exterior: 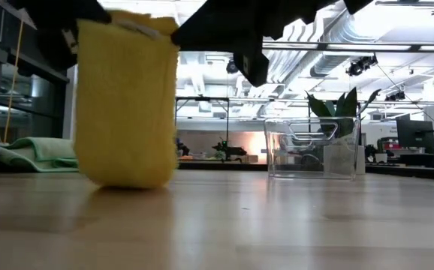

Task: Fold microfiber towels
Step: Fold the middle yellow microfiber towel

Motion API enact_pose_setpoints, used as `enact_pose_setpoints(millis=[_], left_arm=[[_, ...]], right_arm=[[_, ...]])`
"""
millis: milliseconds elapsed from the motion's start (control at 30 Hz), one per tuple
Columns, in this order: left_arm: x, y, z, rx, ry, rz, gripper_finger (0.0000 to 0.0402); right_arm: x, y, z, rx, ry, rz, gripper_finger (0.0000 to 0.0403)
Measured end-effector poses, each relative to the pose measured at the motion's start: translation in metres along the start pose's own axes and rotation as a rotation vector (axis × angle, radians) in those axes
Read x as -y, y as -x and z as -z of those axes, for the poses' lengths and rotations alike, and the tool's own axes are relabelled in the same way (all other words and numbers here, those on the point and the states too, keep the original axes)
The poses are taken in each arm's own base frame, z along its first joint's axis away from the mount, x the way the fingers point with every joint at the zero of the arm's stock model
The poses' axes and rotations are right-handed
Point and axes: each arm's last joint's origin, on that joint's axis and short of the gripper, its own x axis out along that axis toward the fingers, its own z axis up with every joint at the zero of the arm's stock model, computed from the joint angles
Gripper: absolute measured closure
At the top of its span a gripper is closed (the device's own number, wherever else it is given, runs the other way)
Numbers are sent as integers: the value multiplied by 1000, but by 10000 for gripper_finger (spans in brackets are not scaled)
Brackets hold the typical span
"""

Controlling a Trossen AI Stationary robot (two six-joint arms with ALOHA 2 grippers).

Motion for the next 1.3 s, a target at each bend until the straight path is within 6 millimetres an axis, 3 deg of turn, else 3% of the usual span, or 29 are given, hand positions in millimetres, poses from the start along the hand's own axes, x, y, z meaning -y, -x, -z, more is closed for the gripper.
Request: enact_pose_setpoints(millis=[333,500,900,1300], left_arm=[[0,0,6,59,107,-86,401],[-7,0,9,94,162,-190,401],[-27,-2,9,105,208,-372,401],[-55,-22,17,90,209,-509,401]], right_arm=[[4,-2,-20,-17,-42,53,403],[16,-3,-27,-10,-61,110,403],[48,-24,-24,8,-93,217,403],[75,-34,-26,32,-95,297,403]])
